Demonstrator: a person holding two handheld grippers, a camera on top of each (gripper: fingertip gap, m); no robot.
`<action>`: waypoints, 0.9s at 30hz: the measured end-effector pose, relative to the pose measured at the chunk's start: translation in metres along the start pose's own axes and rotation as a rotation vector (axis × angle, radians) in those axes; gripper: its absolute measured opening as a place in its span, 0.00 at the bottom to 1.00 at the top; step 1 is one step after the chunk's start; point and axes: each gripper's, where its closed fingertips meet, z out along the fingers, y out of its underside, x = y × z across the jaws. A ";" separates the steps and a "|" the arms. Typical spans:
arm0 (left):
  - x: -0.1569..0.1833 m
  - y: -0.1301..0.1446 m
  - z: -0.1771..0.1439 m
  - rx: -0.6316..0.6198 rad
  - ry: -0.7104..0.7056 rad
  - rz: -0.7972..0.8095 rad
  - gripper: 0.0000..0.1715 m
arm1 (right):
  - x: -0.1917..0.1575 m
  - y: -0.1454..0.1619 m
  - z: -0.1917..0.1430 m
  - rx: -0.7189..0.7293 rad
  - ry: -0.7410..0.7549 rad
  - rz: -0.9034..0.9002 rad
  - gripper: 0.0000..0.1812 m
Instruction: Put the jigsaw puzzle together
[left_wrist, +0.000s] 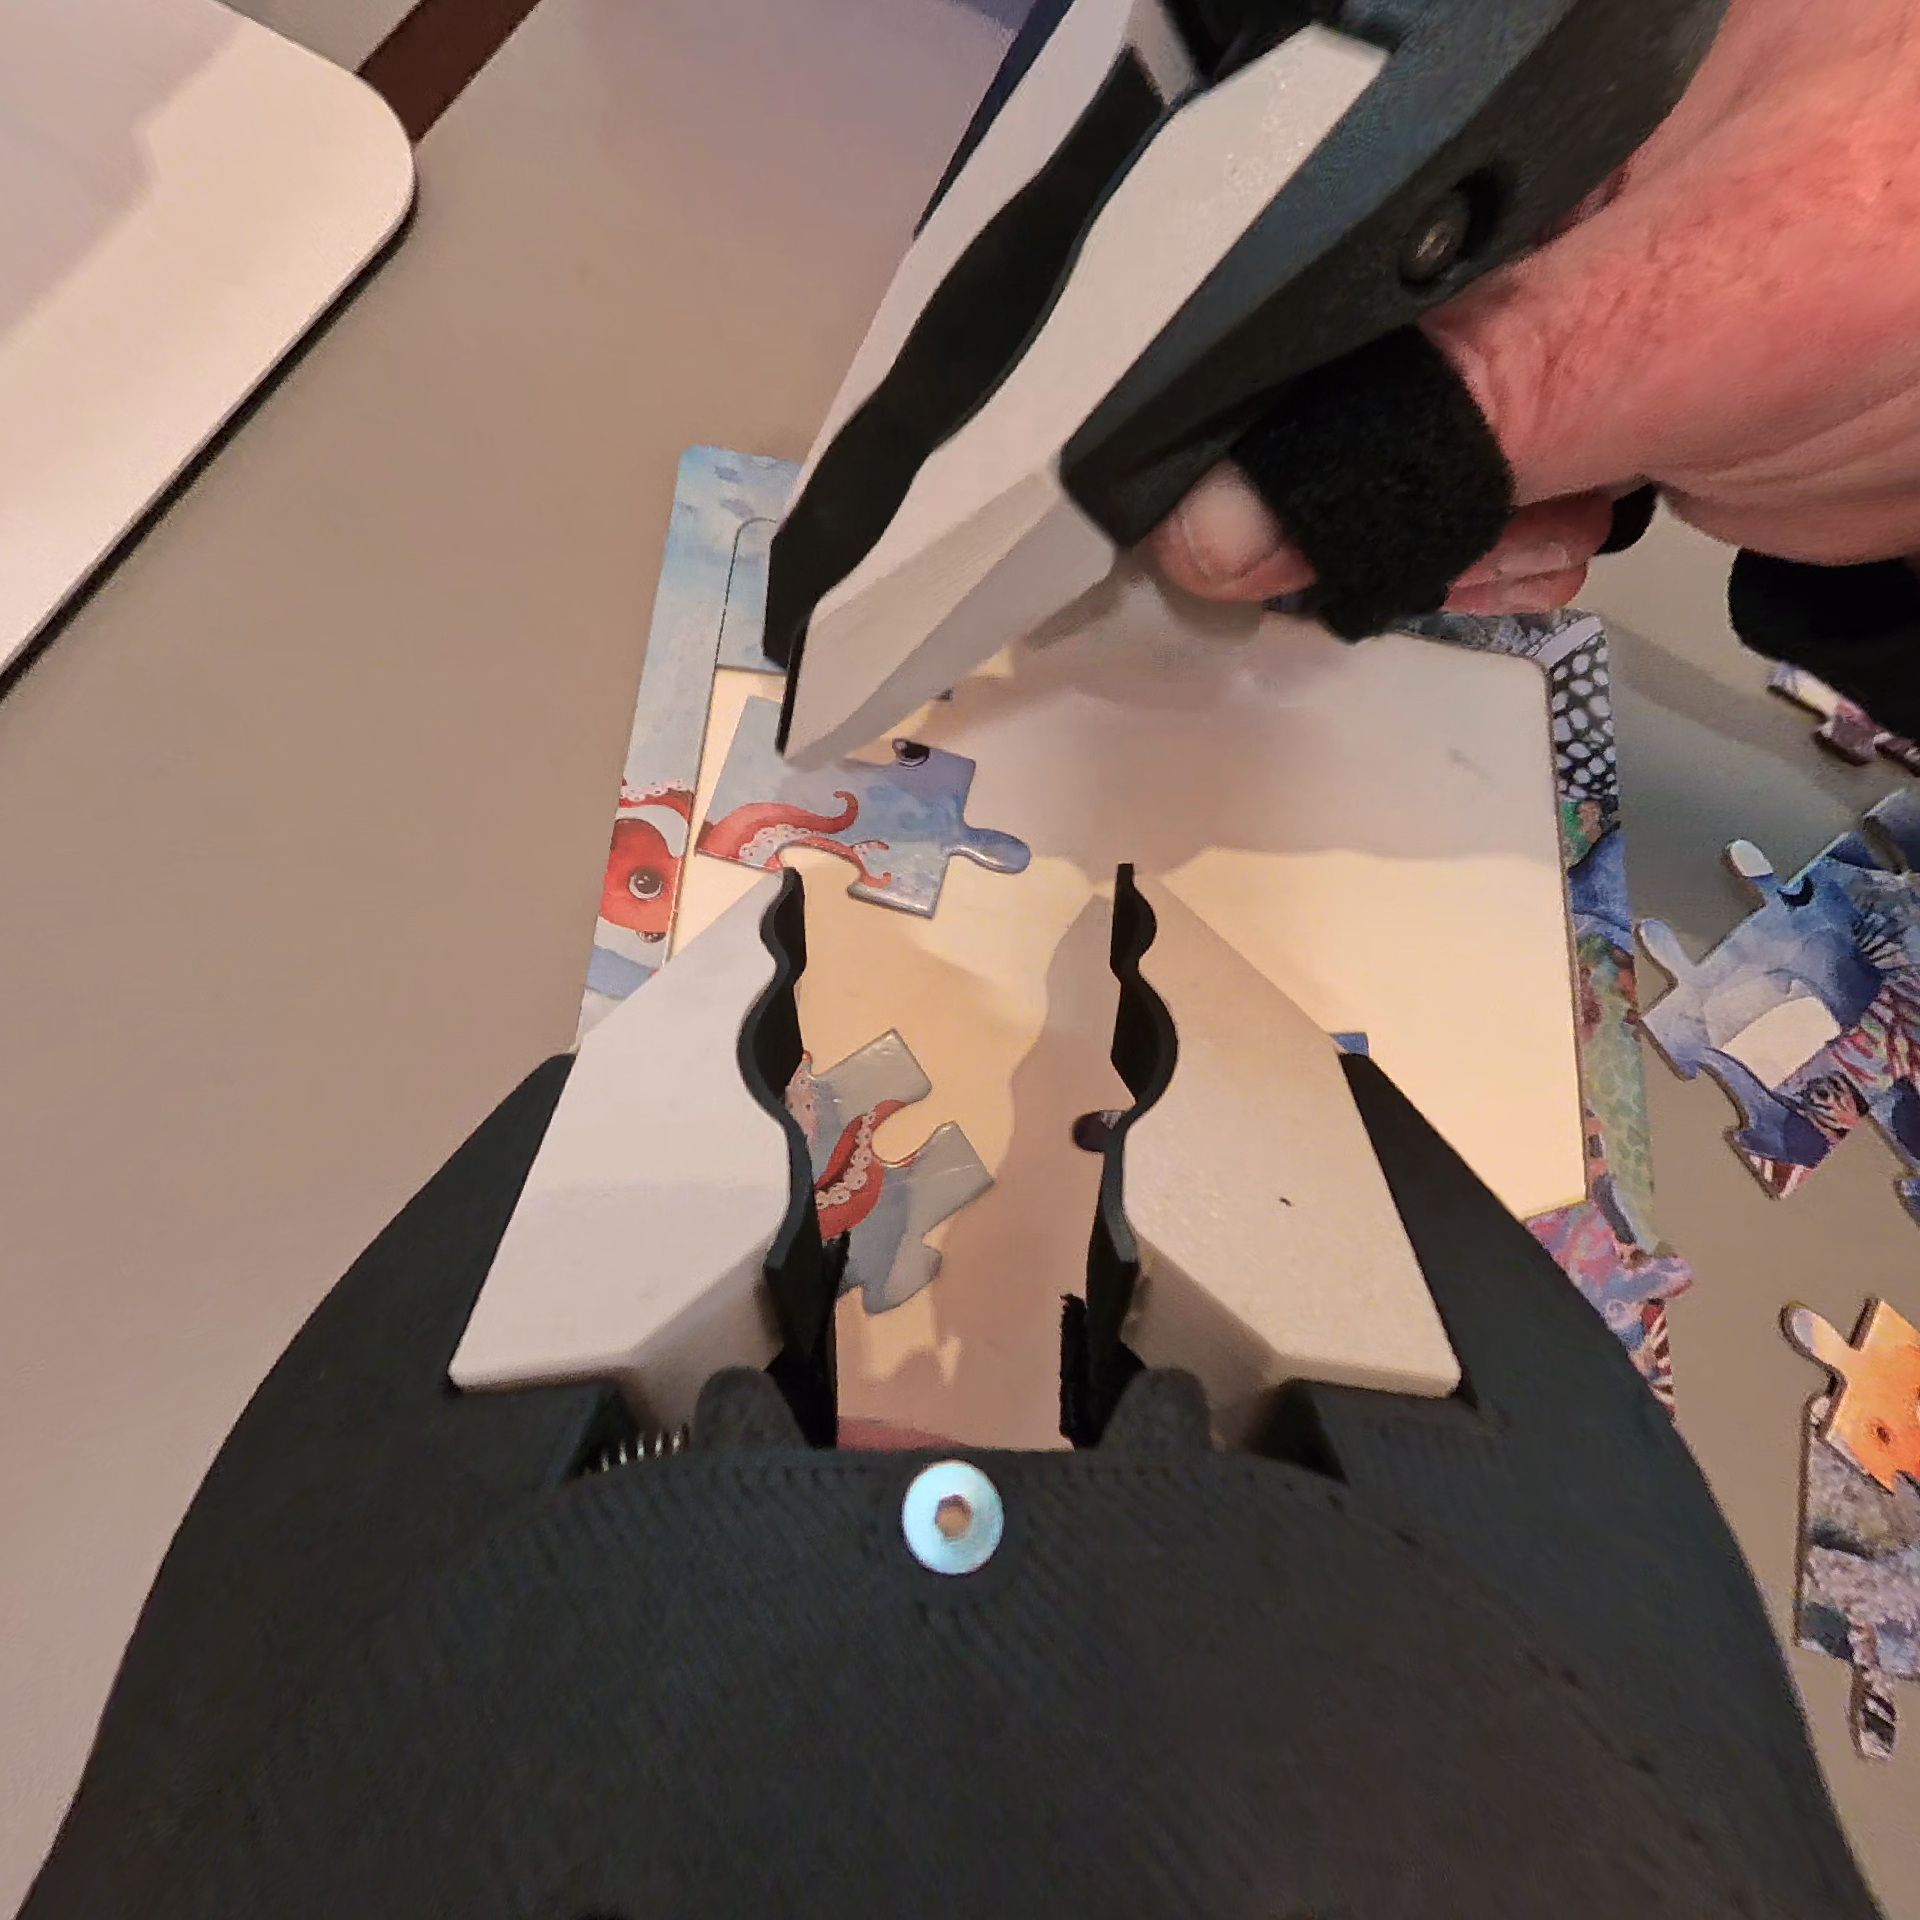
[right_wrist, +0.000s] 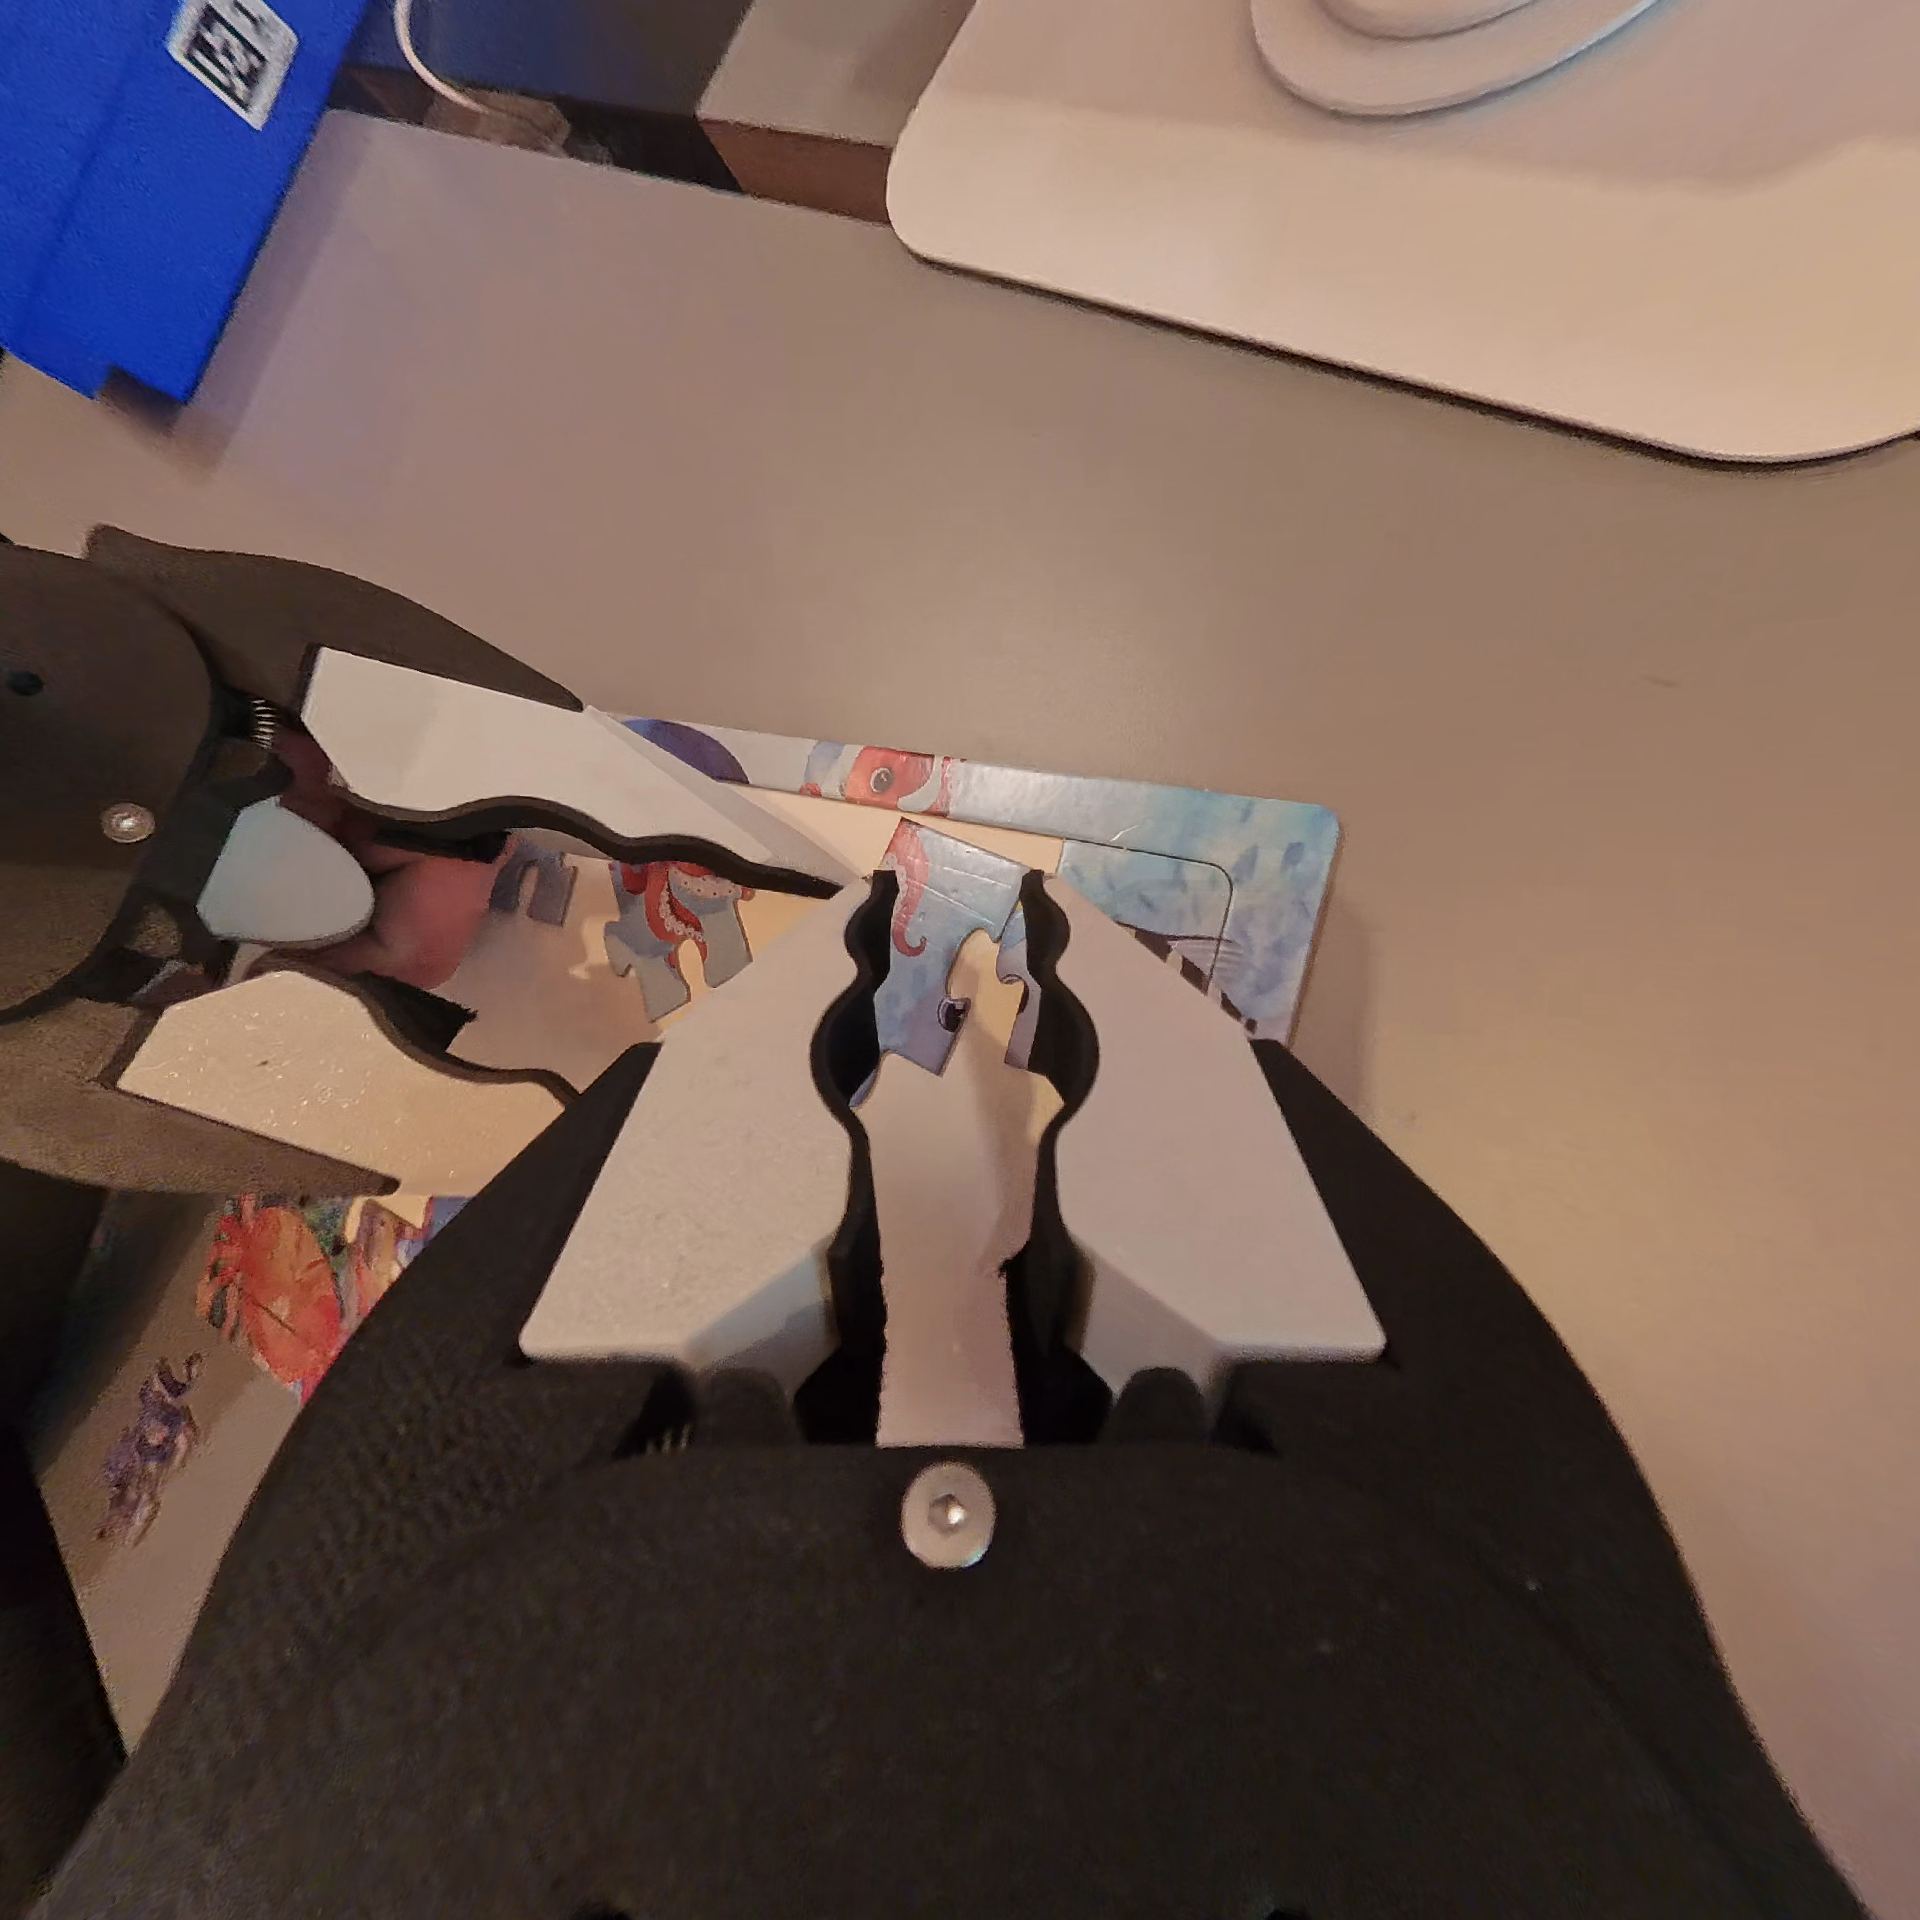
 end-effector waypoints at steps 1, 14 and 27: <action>0.002 -0.002 0.001 0.007 0.008 -0.004 0.35 | 0.001 0.004 0.003 -0.020 0.010 -0.004 0.13; 0.001 -0.004 0.004 0.011 -0.007 -0.009 0.34 | -0.003 0.003 0.008 0.013 -0.075 0.059 0.12; 0.001 -0.010 0.007 0.032 -0.019 -0.008 0.34 | -0.013 -0.002 0.005 0.053 -0.177 0.088 0.08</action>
